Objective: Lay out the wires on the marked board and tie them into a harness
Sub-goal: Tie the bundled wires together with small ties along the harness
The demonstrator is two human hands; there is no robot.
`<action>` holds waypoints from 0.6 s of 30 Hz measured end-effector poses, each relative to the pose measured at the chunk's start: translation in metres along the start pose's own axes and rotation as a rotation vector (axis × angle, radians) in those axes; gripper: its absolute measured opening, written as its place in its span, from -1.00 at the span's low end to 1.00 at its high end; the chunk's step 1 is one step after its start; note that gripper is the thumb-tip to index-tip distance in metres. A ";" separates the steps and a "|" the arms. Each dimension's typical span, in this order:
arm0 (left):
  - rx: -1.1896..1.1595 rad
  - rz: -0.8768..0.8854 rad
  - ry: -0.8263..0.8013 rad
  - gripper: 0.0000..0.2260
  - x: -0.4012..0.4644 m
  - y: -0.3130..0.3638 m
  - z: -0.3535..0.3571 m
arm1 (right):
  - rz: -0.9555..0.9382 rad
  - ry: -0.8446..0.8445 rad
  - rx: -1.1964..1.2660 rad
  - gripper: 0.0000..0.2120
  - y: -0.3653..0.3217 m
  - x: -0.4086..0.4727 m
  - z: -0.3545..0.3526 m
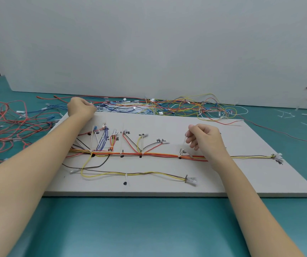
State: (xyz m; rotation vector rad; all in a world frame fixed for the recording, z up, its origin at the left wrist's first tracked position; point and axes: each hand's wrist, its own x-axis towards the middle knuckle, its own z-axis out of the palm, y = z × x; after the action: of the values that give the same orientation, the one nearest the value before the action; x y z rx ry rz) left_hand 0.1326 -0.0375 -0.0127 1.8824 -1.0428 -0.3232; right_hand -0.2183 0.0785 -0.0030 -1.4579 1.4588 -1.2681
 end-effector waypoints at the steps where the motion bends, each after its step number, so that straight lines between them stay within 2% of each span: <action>1: -0.023 -0.036 -0.007 -0.91 0.001 0.000 -0.003 | -0.004 0.007 0.004 -0.66 0.000 0.000 -0.001; 5: -0.083 -0.048 0.054 -0.86 0.001 0.005 -0.017 | -0.007 0.029 0.005 -0.67 -0.001 0.001 -0.002; 8: -0.050 0.093 0.168 -0.83 -0.001 0.015 -0.028 | -0.019 0.077 0.033 -0.68 -0.002 0.002 -0.005; 11: -0.033 0.249 0.188 -0.73 -0.008 0.033 -0.037 | -0.023 0.151 0.106 -0.70 -0.003 0.003 -0.010; 15: 0.025 0.504 0.122 -0.71 -0.035 0.067 -0.038 | -0.048 0.214 0.187 -0.74 -0.004 0.004 -0.015; 18: 0.073 0.713 -0.041 -0.75 -0.072 0.095 -0.030 | -0.098 0.184 0.221 -0.77 -0.007 0.002 -0.016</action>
State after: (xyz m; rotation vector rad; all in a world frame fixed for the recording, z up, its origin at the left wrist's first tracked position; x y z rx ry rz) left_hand 0.0571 0.0166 0.0676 1.4460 -1.6824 0.0956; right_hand -0.2323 0.0795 0.0081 -1.3076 1.3259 -1.6054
